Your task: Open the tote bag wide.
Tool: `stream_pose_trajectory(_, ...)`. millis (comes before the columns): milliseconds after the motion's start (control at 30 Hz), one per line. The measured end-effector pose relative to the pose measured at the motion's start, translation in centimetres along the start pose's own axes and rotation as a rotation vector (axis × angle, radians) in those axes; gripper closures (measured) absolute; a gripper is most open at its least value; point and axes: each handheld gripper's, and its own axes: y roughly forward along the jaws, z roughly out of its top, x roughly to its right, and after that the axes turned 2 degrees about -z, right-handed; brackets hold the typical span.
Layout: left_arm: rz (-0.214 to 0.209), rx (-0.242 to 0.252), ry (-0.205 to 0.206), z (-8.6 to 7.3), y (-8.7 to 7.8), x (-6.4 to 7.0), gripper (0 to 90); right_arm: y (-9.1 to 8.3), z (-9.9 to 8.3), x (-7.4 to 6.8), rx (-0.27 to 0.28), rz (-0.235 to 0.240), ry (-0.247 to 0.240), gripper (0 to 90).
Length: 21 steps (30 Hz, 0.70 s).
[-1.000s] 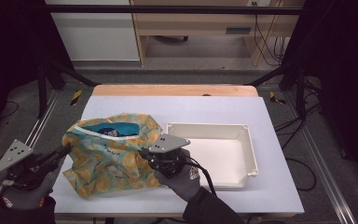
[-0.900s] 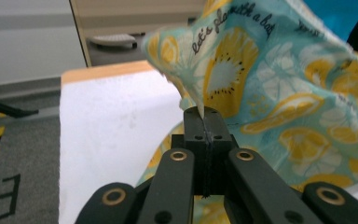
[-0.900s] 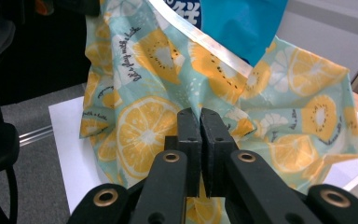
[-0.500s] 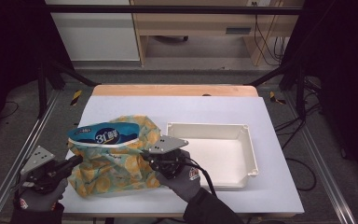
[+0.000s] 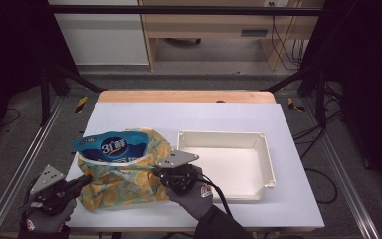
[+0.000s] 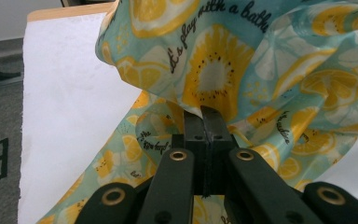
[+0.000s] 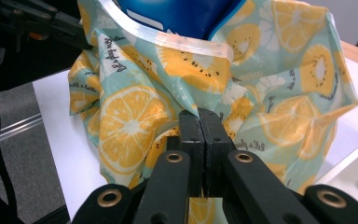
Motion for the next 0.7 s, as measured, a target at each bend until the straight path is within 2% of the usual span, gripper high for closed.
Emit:
stream_pose_trajectory(400, 0.016, 0.015, 0.000, -1.4, 0.4, -0.2, 89.0, 1.2, -2.3, -0.1, -0.020, -0.015, 0.049, 88.5)
stream_pose_trajectory(700, 0.018, -0.014, 0.005, -2.1, 0.9, -0.3, 89.1, 2.0, -3.6, -0.4, -0.048, -0.023, 0.062, 88.5)
